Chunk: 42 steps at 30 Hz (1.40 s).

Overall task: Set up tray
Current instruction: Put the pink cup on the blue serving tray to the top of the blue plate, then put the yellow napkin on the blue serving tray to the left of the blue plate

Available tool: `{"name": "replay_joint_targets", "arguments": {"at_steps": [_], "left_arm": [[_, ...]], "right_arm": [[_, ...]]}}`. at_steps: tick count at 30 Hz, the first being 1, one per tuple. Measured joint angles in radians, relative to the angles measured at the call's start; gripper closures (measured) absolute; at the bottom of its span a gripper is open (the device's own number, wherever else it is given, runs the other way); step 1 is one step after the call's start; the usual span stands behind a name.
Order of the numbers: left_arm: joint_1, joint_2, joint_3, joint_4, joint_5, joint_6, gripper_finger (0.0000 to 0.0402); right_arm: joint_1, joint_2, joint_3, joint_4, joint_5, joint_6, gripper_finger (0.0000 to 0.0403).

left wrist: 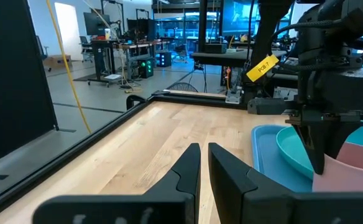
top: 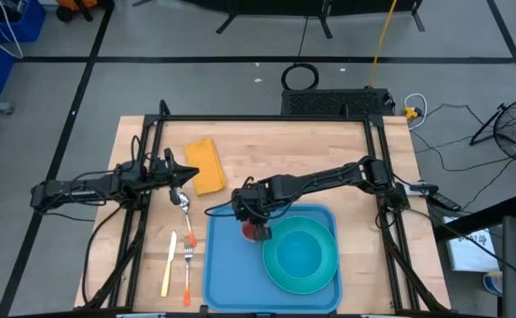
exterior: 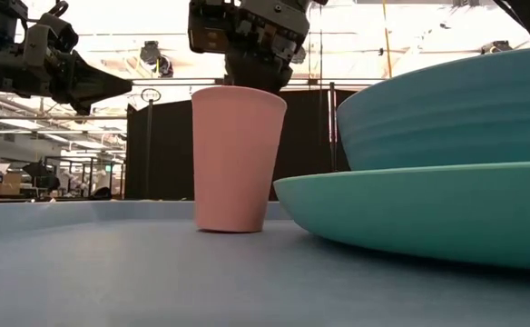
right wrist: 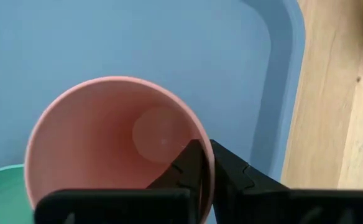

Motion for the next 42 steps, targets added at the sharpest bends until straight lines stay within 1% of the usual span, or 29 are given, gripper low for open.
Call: {"name": "replay_joint_targets", "arguments": {"at_steps": [11, 16, 22, 26, 28, 30, 32, 37, 38, 40, 42], "left_arm": [[0.000, 0.000, 0.000, 0.000, 0.000, 0.001, 0.0371], [0.000, 0.000, 0.000, -0.001, 0.000, -0.001, 0.0371], [0.000, 0.000, 0.000, -0.002, 0.005, -0.003, 0.0371], [0.000, 0.000, 0.000, -0.006, 0.005, -0.003, 0.0371], [0.000, 0.000, 0.000, -0.011, 0.005, -0.003, 0.0371], [0.000, 0.000, 0.000, -0.022, 0.002, -0.003, 0.0371], [0.000, 0.000, 0.000, -0.030, -0.001, -0.005, 0.0371], [0.000, 0.000, 0.000, -0.032, -0.012, -0.026, 0.0371], [0.000, 0.000, 0.000, -0.033, -0.026, -0.039, 0.0371], [0.000, 0.000, 0.000, -0.040, -0.064, -0.061, 0.0371], [0.001, 0.000, 0.000, -0.052, -0.126, -0.101, 0.0371]], "right_arm": [[0.000, -0.008, -0.002, 0.003, 0.000, -0.008, 0.0306], [0.000, -0.053, 0.000, 0.002, 0.001, -0.024, 0.0278], [-0.004, -0.172, 0.001, -0.060, 0.004, -0.055, 0.0258], [-0.012, -0.277, 0.001, -0.123, 0.005, -0.094, 0.0255], [-0.012, -0.349, -0.028, -0.128, 0.004, -0.139, 0.0262], [-0.012, -0.443, -0.103, -0.087, 0.006, -0.185, 0.0276], [-0.012, -0.550, -0.215, 0.017, 0.005, -0.220, 0.0299], [-0.049, -0.850, -0.588, 0.292, 0.000, -0.258, 0.0383], [-0.064, -0.909, -0.664, 0.349, 0.001, -0.256, 0.0392], [-0.103, -1.025, -0.812, 0.460, 0.003, -0.245, 0.0394], [-0.151, -1.126, -0.954, 0.577, 0.004, -0.232, 0.0390]]}}
